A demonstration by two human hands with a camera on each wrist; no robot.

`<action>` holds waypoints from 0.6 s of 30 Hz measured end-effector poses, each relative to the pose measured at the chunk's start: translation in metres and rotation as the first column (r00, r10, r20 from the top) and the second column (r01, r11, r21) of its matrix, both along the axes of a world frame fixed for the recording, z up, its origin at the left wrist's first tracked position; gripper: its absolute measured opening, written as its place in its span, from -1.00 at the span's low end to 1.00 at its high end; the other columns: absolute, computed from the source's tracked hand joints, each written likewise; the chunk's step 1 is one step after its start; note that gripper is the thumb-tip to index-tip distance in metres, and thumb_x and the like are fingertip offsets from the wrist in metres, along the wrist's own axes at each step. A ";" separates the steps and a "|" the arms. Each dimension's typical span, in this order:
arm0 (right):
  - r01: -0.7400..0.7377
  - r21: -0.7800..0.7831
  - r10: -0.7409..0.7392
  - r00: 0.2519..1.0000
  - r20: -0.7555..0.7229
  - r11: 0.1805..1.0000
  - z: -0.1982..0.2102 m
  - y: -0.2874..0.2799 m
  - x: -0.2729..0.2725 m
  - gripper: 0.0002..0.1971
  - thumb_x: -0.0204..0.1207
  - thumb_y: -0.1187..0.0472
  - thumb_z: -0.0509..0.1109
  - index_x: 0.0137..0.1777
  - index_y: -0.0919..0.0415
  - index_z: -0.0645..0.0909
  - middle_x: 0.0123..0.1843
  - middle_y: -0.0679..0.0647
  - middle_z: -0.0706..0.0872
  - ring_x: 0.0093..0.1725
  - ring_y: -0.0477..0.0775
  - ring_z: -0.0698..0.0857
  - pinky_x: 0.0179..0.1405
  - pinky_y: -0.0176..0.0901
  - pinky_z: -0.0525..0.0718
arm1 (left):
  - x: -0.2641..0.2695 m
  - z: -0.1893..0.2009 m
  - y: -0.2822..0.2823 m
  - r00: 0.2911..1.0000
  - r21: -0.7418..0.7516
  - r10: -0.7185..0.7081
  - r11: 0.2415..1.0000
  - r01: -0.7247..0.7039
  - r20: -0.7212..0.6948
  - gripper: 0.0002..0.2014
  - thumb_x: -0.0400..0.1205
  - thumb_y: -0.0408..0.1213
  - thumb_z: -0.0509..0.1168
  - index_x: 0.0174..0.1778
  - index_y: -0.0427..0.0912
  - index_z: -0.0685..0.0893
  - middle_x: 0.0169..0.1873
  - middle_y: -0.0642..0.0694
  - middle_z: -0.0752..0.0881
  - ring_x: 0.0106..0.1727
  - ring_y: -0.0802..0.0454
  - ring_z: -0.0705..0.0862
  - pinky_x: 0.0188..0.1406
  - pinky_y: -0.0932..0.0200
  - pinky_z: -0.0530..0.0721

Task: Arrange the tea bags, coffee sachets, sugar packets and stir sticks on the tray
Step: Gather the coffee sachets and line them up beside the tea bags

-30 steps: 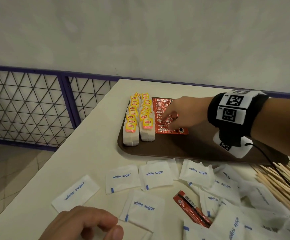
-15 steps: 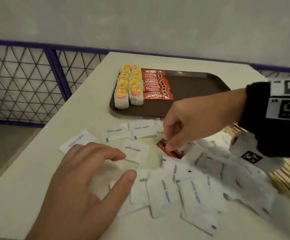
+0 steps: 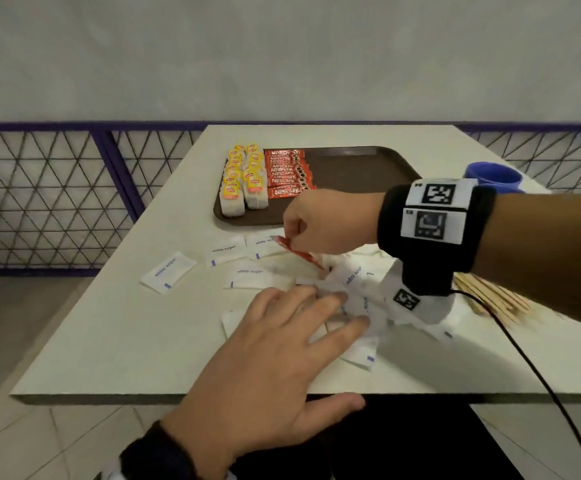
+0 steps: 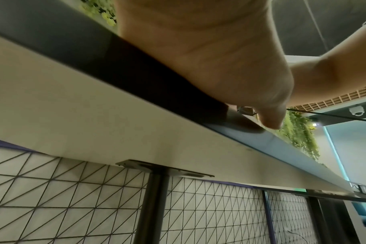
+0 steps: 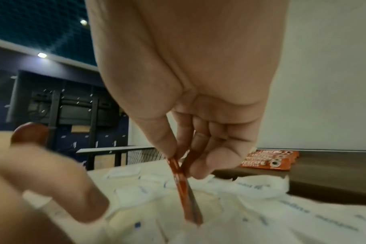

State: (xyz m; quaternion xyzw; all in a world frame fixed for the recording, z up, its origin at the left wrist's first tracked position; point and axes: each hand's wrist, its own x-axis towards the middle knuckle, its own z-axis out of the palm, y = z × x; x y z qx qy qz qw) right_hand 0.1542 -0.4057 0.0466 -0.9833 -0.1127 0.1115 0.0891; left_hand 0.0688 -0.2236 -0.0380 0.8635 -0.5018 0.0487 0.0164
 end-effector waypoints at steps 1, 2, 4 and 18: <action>0.020 0.062 -0.022 0.999 0.027 0.998 0.006 -0.005 -0.004 -0.84 0.71 0.21 0.33 0.10 0.18 0.75 -0.01 0.02 0.78 -0.13 -0.03 0.66 -0.28 -0.30 0.54 | 0.000 -0.001 -0.002 1.000 -0.005 0.019 1.000 -0.019 -0.009 -0.29 0.64 0.49 -0.05 0.65 0.22 0.35 0.60 0.10 0.42 0.64 -0.06 0.31 0.58 -0.16 0.23; 0.033 0.110 -0.039 0.998 0.047 0.993 0.012 -0.012 -0.009 -0.86 0.73 0.20 0.31 0.10 0.13 0.71 -0.02 -0.02 0.76 -0.14 -0.06 0.65 -0.30 -0.30 0.51 | 0.001 -0.003 -0.001 0.999 -0.023 0.047 0.999 -0.048 -0.022 -0.29 0.64 0.50 -0.07 0.62 0.21 0.41 0.58 0.12 0.45 0.63 -0.06 0.33 0.60 -0.18 0.22; 0.045 0.138 -0.053 0.997 0.053 0.989 0.019 -0.027 -0.022 -0.89 0.76 0.16 0.27 0.06 0.05 0.64 -0.04 -0.06 0.72 -0.15 -0.06 0.64 -0.30 -0.28 0.48 | 0.003 -0.005 0.003 0.991 -0.094 0.109 0.989 -0.116 -0.074 -0.29 0.63 0.51 -0.08 0.52 0.19 0.56 0.51 0.13 0.54 0.59 -0.04 0.41 0.60 -0.15 0.25; -0.049 0.216 0.080 0.987 -0.137 0.975 -0.004 -0.055 -0.075 -0.85 0.78 0.11 0.23 0.02 -0.19 0.53 0.23 -0.14 0.70 0.22 -0.06 0.67 0.19 -0.05 0.66 | 0.009 -0.011 -0.005 0.963 -0.069 0.233 0.967 -0.243 -0.132 -0.29 0.60 0.55 -0.15 0.69 0.44 0.10 0.74 0.27 0.05 0.77 0.11 -0.05 0.75 -0.14 -0.09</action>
